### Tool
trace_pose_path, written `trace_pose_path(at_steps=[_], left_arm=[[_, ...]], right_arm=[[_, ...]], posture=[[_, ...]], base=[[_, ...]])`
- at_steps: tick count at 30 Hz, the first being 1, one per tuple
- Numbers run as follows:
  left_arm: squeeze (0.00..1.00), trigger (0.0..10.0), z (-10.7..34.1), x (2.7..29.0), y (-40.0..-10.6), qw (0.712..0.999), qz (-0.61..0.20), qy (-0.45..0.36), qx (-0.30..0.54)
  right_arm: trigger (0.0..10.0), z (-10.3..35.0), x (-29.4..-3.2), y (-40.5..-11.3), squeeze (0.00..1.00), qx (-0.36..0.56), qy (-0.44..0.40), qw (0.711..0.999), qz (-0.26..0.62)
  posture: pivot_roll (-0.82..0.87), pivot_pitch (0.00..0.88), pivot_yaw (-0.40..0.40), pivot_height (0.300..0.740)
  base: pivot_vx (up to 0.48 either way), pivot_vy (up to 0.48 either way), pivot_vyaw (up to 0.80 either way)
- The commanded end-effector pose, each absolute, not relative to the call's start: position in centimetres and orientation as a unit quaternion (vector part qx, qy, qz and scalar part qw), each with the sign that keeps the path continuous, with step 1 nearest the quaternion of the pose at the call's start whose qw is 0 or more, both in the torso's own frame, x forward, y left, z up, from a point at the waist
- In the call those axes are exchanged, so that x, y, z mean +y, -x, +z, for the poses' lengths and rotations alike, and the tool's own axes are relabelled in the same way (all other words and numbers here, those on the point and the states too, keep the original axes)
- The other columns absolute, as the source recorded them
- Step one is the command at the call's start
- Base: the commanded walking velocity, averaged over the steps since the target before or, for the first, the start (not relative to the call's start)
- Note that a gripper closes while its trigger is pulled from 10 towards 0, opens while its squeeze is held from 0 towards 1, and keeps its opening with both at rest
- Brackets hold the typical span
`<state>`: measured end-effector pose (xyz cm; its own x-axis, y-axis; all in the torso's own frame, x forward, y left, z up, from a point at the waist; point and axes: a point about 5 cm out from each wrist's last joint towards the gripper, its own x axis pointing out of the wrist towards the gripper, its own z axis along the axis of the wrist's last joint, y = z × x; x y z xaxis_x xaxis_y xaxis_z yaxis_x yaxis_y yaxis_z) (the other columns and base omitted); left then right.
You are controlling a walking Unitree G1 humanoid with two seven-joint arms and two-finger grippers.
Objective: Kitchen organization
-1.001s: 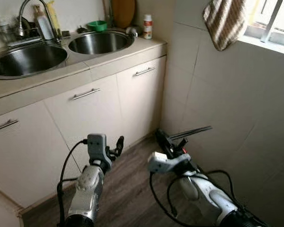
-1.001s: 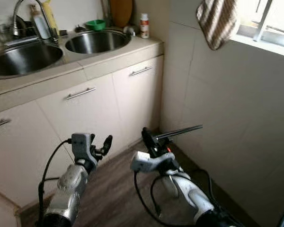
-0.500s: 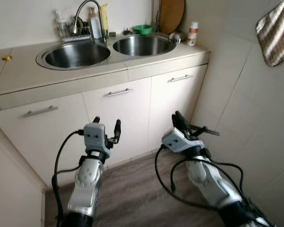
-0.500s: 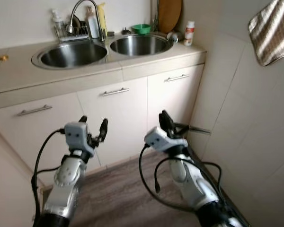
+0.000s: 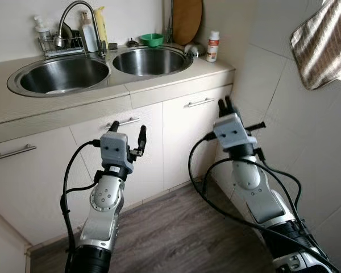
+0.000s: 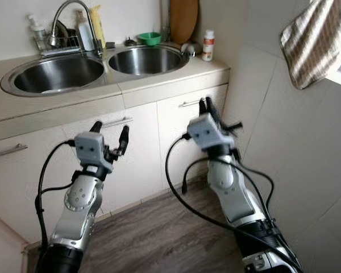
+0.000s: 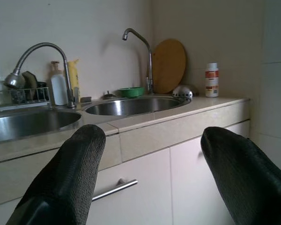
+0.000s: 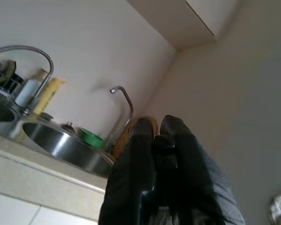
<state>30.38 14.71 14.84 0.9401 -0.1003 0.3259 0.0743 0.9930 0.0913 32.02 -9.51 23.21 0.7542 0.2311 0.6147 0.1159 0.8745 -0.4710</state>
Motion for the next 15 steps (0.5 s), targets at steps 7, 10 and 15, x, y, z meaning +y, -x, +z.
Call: trace_pose_path(at_steps=[7, 10, 15], left_arm=[[0.0, 10.0, 18.4, 13.9, -30.8, 0.971, -0.05, -0.04, -0.231], [0.0, 10.0, 19.3, 14.1, -30.9, 0.968, -0.045, -0.039, -0.245], [0.0, 10.0, 20.5, 14.1, -30.8, 0.962, -0.044, -0.044, -0.264]], right_arm=[[10.0, 26.5, -8.1, -31.2, 0.0, -0.412, 0.215, 0.883, 0.058], [10.0, 27.0, -7.7, -31.1, 0.0, -0.422, 0.209, 0.88, 0.065], [10.0, 27.7, -7.9, -31.1, 0.0, -0.434, 0.181, 0.88, 0.069]], posture=[[0.05, 0.0, -0.002, 0.74], [0.05, 0.0, -0.003, 0.74], [0.06, 0.0, -0.007, 0.74]], base=[[0.345, 0.0, 0.8], [0.344, 0.0, 0.8], [0.346, 0.0, 0.8]])
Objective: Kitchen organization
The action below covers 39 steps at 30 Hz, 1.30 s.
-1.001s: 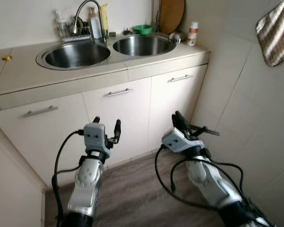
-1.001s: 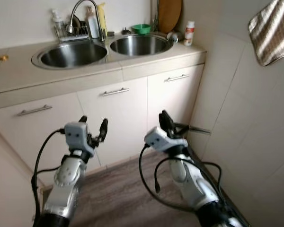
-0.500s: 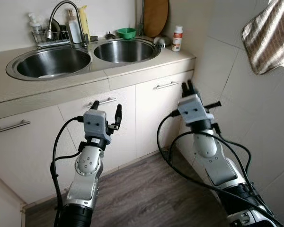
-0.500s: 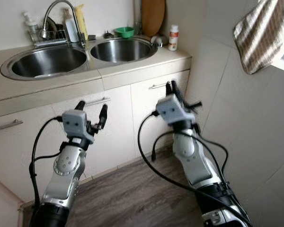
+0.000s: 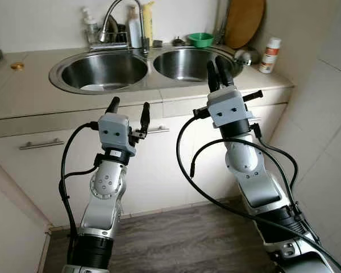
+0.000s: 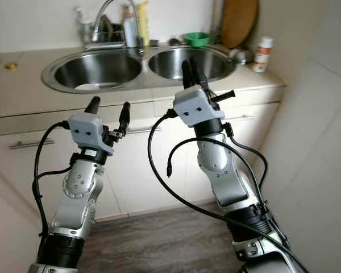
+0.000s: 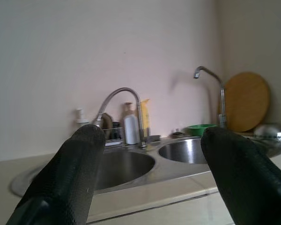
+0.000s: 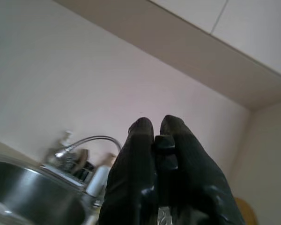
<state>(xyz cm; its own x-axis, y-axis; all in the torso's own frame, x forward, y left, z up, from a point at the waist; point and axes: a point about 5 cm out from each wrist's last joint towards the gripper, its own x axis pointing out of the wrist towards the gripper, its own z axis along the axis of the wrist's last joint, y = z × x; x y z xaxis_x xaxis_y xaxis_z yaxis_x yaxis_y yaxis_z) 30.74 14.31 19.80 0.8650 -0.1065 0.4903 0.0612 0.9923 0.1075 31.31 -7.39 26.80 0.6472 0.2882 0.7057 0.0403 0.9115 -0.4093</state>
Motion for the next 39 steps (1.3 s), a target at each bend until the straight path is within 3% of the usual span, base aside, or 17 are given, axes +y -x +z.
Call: trace_pose_path(at_steps=[1, 7, 39], left_arm=[[0.0, 10.0, 20.8, 14.1, -30.8, 0.961, -0.045, -0.046, -0.269], [0.0, 10.0, 21.1, 14.1, -30.8, 0.96, -0.045, -0.048, -0.271], [0.0, 10.0, 20.7, 14.0, -30.8, 0.964, -0.053, -0.056, -0.253]], right_arm=[[10.0, 27.9, -8.1, -31.1, 0.0, -0.436, 0.166, 0.882, 0.069], [10.0, 28.1, -8.6, -31.5, 0.0, -0.431, 0.136, 0.89, 0.062], [10.0, 26.4, -10.9, -33.6, 0.0, -0.385, 0.137, 0.912, 0.027]], posture=[[0.06, 0.0, -0.007, 0.74], [0.06, 0.0, -0.009, 0.74], [0.07, 0.0, -0.008, 0.74]], base=[[0.345, 0.0, 0.8], [0.346, 0.0, 0.13], [0.362, 0.0, 0.0]])
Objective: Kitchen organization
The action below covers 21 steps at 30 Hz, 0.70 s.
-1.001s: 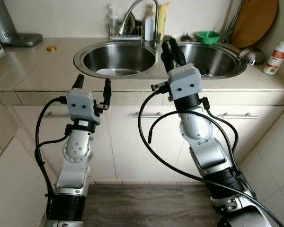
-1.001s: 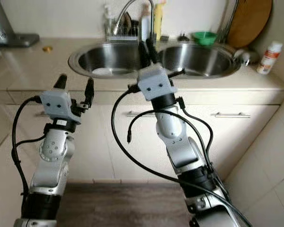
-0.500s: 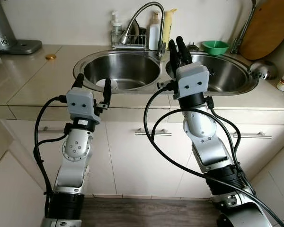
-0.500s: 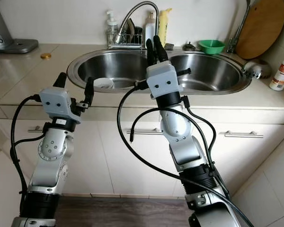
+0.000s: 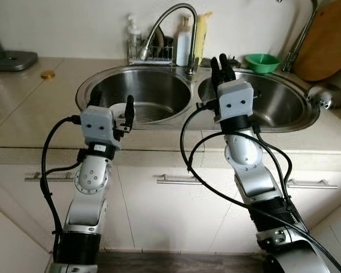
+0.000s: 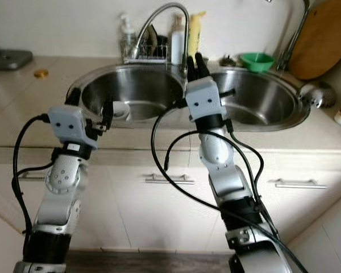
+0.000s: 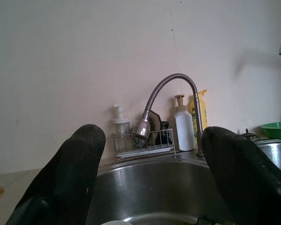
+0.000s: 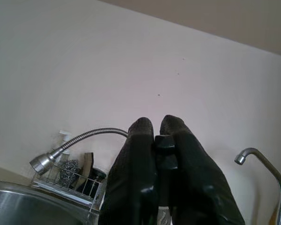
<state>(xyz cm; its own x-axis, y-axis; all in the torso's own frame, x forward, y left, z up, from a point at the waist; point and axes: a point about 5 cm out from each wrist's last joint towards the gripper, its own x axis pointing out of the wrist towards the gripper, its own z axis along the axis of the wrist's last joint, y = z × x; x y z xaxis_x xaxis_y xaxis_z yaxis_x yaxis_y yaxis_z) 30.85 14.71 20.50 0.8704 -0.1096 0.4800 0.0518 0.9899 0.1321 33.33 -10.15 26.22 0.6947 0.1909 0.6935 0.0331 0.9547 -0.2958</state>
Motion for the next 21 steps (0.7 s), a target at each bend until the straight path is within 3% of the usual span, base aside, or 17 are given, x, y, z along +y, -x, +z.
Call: trace_pose_path(at_steps=[1, 15, 21], left_arm=[[0.0, 10.0, 20.6, 14.0, -30.8, 0.965, -0.054, -0.056, -0.251], [0.0, 10.0, 20.0, 13.5, -30.6, 0.968, -0.06, -0.056, -0.238], [0.0, 10.0, 19.8, 13.2, -30.5, 0.966, -0.067, -0.073, -0.239]], right_arm=[[10.0, 26.4, -10.9, -33.6, 0.0, -0.385, 0.137, 0.912, 0.027], [10.0, 25.0, -12.4, -35.2, 0.0, -0.333, 0.144, 0.932, -0.001], [10.0, 23.4, -13.9, -36.6, 0.0, -0.262, 0.139, 0.954, -0.034]], posture=[[0.07, 0.0, -0.008, 0.74], [0.08, 0.0, -0.016, 0.74], [0.08, 0.0, -0.019, 0.74]], base=[[0.382, 0.0, 0.0], [0.347, 0.0, 0.0], [0.0, 0.0, 0.0]])
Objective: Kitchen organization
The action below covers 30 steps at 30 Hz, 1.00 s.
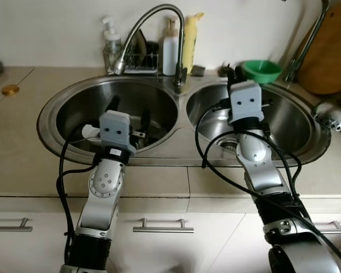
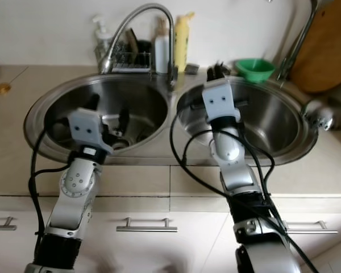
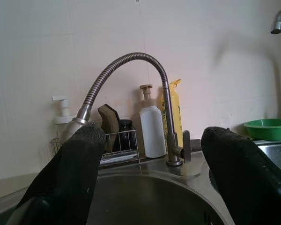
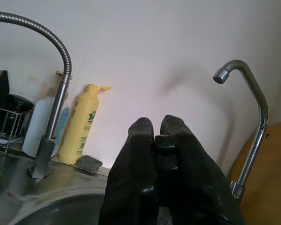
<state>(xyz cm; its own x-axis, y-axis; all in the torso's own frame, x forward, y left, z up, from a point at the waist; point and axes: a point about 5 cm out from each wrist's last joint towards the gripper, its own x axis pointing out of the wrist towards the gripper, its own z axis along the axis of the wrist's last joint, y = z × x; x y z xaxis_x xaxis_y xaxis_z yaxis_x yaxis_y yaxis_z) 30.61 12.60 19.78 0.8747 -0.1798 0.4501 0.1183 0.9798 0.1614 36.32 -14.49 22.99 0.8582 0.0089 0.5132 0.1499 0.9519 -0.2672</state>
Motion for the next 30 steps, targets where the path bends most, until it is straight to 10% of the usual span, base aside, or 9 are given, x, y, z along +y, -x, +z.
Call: trace_pose_path(at_steps=[1, 11, 12, 14, 15, 30], left_arm=[[0.0, 10.0, 19.7, 13.2, -30.5, 0.967, -0.066, -0.073, -0.237], [0.0, 10.0, 19.4, 13.0, -30.5, 0.967, -0.068, -0.077, -0.231], [0.0, 10.0, 19.4, 13.0, -30.5, 0.968, -0.069, -0.077, -0.231], [0.0, 10.0, 19.3, 13.0, -30.5, 0.968, -0.07, -0.078, -0.229], [0.0, 10.0, 19.2, 13.0, -30.5, 0.968, -0.07, -0.078, -0.228], [0.0, 10.0, 19.0, 12.6, -30.7, 0.968, -0.081, -0.08, -0.223]], right_arm=[[10.0, 22.8, -14.7, -37.1, 0.0, -0.233, 0.129, 0.963, -0.048], [10.0, 19.2, -16.7, -38.6, 0.0, -0.089, 0.136, 0.985, -0.057], [10.0, 19.0, -16.7, -38.6, 0.09, -0.086, 0.132, 0.986, -0.053], [10.0, 18.8, -16.5, -38.6, 0.84, -0.084, 0.121, 0.988, -0.04], [10.0, 18.8, -16.0, -38.5, 1.0, -0.089, 0.103, 0.99, -0.023], [10.0, 21.0, -12.6, -37.0, 1.0, -0.176, 0.003, 0.981, 0.078]], posture=[[0.08, 0.0, -0.019, 0.74], [0.08, 0.0, -0.021, 0.74], [0.08, 0.0, -0.021, 0.74], [0.09, 0.0, -0.021, 0.74], [0.08, 0.0, -0.019, 0.74], [0.08, 0.0, -0.011, 0.74]], base=[[0.0, 0.0, 0.0], [0.0, 0.0, 0.0], [0.0, 0.0, 0.0], [0.0, 0.0, 0.0], [0.0, 0.0, 0.0], [0.0, 0.0, 0.0]])
